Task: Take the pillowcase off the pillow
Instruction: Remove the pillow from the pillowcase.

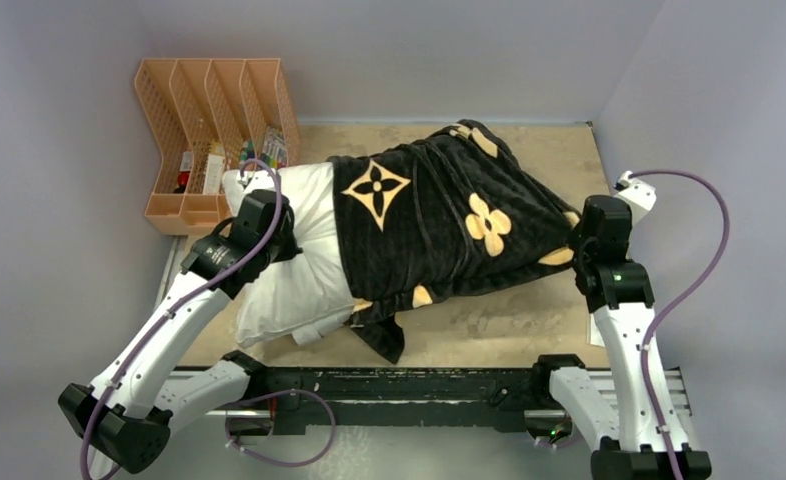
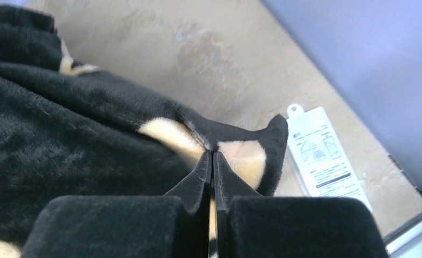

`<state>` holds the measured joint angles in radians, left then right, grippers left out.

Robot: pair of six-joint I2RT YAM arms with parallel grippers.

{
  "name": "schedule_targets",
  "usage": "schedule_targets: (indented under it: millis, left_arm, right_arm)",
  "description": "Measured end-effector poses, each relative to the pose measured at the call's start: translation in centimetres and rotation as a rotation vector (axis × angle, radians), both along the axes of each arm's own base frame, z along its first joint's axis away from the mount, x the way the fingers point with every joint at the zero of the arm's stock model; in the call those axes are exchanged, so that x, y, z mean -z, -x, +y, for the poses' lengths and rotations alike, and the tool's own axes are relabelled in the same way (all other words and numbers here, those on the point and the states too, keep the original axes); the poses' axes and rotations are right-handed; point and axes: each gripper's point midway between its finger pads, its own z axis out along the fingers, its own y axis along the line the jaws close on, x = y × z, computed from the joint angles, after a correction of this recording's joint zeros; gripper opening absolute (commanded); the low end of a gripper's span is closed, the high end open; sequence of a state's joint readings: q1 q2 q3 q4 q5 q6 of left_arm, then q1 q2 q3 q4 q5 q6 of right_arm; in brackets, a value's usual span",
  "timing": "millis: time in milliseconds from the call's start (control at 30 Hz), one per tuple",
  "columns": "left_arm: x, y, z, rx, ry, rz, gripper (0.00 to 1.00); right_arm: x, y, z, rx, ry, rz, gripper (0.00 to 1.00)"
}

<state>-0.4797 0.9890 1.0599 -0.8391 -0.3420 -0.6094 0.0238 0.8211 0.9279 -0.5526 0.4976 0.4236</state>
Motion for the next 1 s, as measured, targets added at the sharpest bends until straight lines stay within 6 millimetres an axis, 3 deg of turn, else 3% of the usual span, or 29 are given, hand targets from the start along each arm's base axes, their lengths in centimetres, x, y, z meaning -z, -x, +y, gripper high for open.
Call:
schedule_targets:
  millis: [133, 267, 333, 400, 467, 633, 700, 800, 933, 1000]
  left_arm:
    - [0.1, 0.3, 0.6, -0.018, -0.021, 0.003, 0.0]
    - [0.0, 0.5, 0.7, -0.015, -0.017, -0.002, 0.0]
    - [-0.1, 0.7, 0.7, -0.01, -0.011, -0.004, 0.0]
    - [-0.1, 0.9, 0.5, 0.0, 0.0, -0.009, 0.0]
    - [-0.1, 1.0, 0.5, 0.005, 0.008, -0.013, 0.0]
    - [-0.1, 1.1, 0.3, 0.015, 0.018, -0.011, 0.0]
    - [-0.1, 1.1, 0.2, 0.017, 0.02, -0.011, 0.0]
    - [-0.1, 1.2, 0.2, 0.019, 0.024, -0.01, 0.0]
    - [0.1, 1.3, 0.0, 0.026, 0.033, -0.007, 0.0]
    - [0.1, 1.3, 0.0, 0.029, 0.036, -0.008, 0.0]
  right_arm:
    - [-2.5, 0.3, -1.7, 0.065, 0.043, -0.044, 0.0]
    - [-3.6, -0.1, -1.2, 0.013, 0.031, -0.074, 0.29]
    - [-3.1, -0.7, 0.2, -0.076, 0.001, -0.057, 0.52]
    - [-2.4, -1.6, 2.6, -0.205, -0.06, -0.035, 0.67]
    - [-1.8, -2.4, 5.1, -0.337, -0.129, -0.02, 0.73]
    - [0.9, -3.5, 11.2, -0.635, -0.337, 0.064, 0.75]
    - [2.4, -3.7, 13.1, -0.717, -0.415, 0.112, 0.73]
    - [5.1, -3.3, 14.8, -0.775, -0.473, 0.202, 0.61]
    - [7.3, -3.2, 15.3, -0.788, -0.477, 0.276, 0.17]
    - [7.5, -3.2, 15.0, -0.772, -0.462, 0.277, 0.02]
